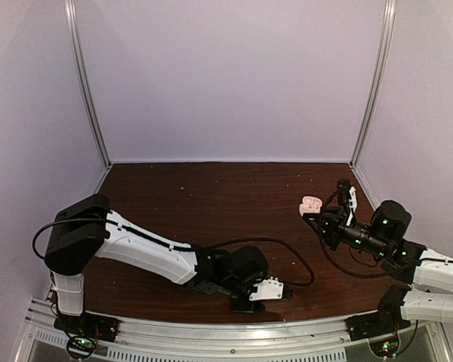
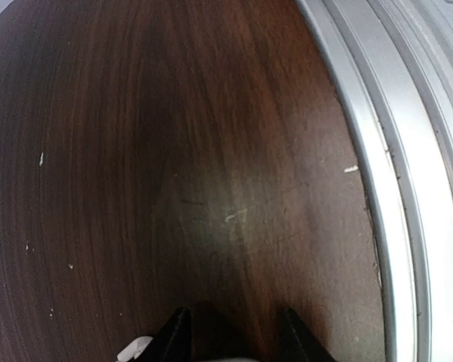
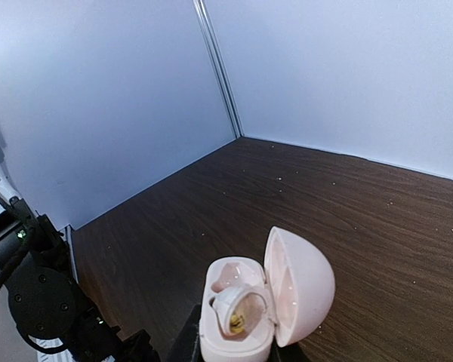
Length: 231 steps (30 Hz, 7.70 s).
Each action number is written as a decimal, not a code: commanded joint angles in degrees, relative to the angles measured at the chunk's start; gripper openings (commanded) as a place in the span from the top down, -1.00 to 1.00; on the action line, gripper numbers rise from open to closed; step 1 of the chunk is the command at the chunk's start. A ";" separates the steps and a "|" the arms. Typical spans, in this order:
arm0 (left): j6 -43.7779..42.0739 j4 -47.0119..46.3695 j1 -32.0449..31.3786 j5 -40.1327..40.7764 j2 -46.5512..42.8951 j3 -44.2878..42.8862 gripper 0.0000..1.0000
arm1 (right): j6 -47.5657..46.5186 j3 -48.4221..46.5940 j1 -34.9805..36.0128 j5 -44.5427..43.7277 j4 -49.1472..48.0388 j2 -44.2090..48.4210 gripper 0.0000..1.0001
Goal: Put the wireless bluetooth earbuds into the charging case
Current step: Move the charging case to the center of the board, then adjust the earbuds at the center of the board, then adjust the left earbud at the center of the board.
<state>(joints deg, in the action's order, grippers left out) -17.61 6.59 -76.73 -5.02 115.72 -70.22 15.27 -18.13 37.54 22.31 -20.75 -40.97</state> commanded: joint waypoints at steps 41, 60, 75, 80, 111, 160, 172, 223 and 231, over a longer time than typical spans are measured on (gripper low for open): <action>-6.08 5.17 5.18 2.39 -4.93 -0.93 0.01 | 1.34 -0.68 -2.01 -0.19 2.39 0.16 1.00; -11.71 6.93 9.62 4.12 0.84 -3.35 -0.08 | 0.99 -0.46 -2.52 0.46 3.23 0.97 1.00; -15.43 6.16 10.83 0.96 0.15 -4.64 -0.03 | 0.86 -0.41 -2.58 0.47 3.15 0.89 1.00; -11.02 3.68 11.03 6.02 0.85 -5.37 -0.03 | 0.91 -0.48 -2.56 0.61 2.83 0.61 1.00; 11.45 7.91 7.47 -3.27 0.26 -10.02 -0.07 | 1.08 -1.91 -2.72 -0.63 6.39 3.28 1.00; 2.03 17.57 5.10 -11.83 0.19 -8.22 0.00 | 0.72 -2.92 -2.87 -1.26 7.93 2.83 1.00; 4.54 12.15 9.33 -6.44 3.86 -14.16 -0.07 | 1.08 -2.61 -2.82 -1.30 7.37 3.10 1.00; 33.88 14.51 8.26 -0.94 -6.49 -6.14 0.20 | 0.45 -4.47 -2.83 -4.52 10.58 4.05 1.00; 46.24 20.17 8.36 3.56 -2.40 -11.56 0.19 | 0.28 -4.73 -2.93 -5.16 11.46 4.67 1.00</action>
<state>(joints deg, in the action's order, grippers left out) 20.03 24.34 -68.66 -4.40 111.26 -79.33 16.25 -21.30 34.96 18.46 -9.45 -37.10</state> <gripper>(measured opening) 0.402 0.201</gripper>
